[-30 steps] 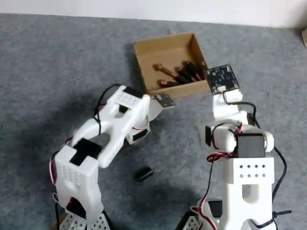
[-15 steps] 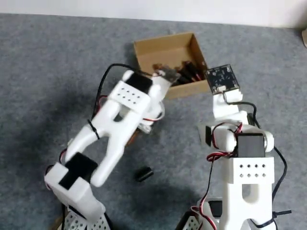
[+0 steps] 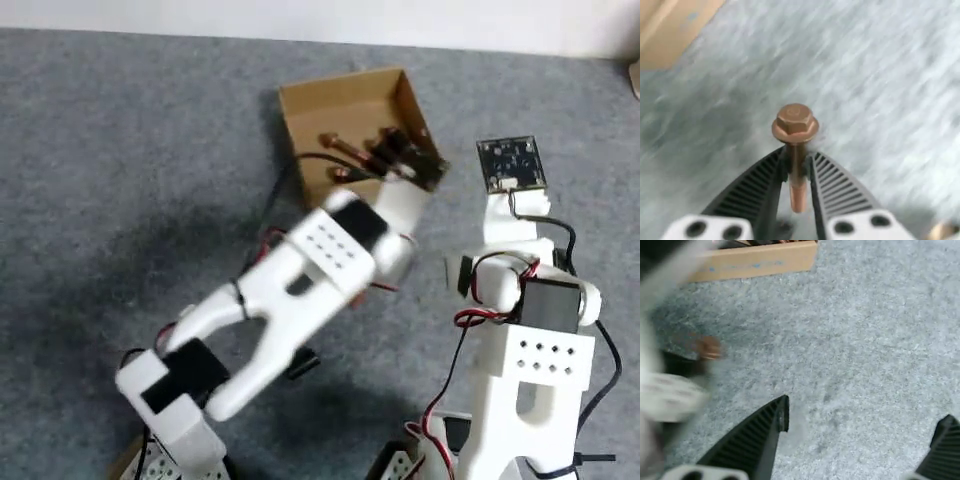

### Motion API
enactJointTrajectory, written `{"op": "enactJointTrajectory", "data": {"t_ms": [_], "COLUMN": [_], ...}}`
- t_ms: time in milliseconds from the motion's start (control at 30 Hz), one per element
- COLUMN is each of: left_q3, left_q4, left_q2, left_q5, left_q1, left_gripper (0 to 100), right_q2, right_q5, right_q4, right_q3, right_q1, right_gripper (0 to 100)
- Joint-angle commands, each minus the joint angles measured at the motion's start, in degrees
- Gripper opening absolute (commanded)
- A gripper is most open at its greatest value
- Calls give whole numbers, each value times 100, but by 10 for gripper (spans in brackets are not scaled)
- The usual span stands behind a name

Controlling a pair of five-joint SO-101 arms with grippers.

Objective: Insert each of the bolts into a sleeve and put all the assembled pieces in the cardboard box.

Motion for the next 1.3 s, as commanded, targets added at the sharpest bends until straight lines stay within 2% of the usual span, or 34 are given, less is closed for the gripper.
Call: {"op": "enactJointTrajectory", "data": {"t_ms": [0, 100, 233, 300, 500, 567, 633, 700, 800, 900, 1000, 1100, 1267], "left_q3": [286, 277, 215, 215, 215, 154, -75, -426, -1103, -1648, -1622, -1367, -576], "left_q4": [-1609, -1899, -1600, -1310, -422, -158, 264, 879, 2251, 3253, 3341, 3323, 3305], "left_q2": [409, 752, 804, 804, 804, 796, 796, 787, 558, 136, -356, -787, -1402], "left_q5": [492, 615, 589, 589, 589, 615, 624, 624, 624, 633, 747, 835, 818], "left_q1": [163, 101, 119, 145, 145, 145, 136, 110, -22, -295, -646, -796, -813], "left_gripper": [5, 5, 24, 118, 591, 680, 701, 692, 668, 628, 543, 415, 114], "right_q2": [-48, -48, -48, -48, -48, -48, -48, -48, -48, -40, -40, -40, -40], "right_q5": [53, 62, 70, 70, 70, 62, 53, 35, 18, -396, -993, -1354, -1952], "right_q4": [-101, -13, 48, 48, 48, 48, 57, 57, 13, -347, -980, -1367, -1842], "right_q3": [-13, -13, -13, -13, -13, -13, -13, -4, 303, 954, 1613, 1974, 2018], "right_q1": [66, 66, 66, 66, 66, 66, 66, 66, -4, -251, -523, -866, -1490], "right_gripper": [403, 403, 403, 403, 403, 403, 403, 403, 403, 403, 403, 403, 403]}}
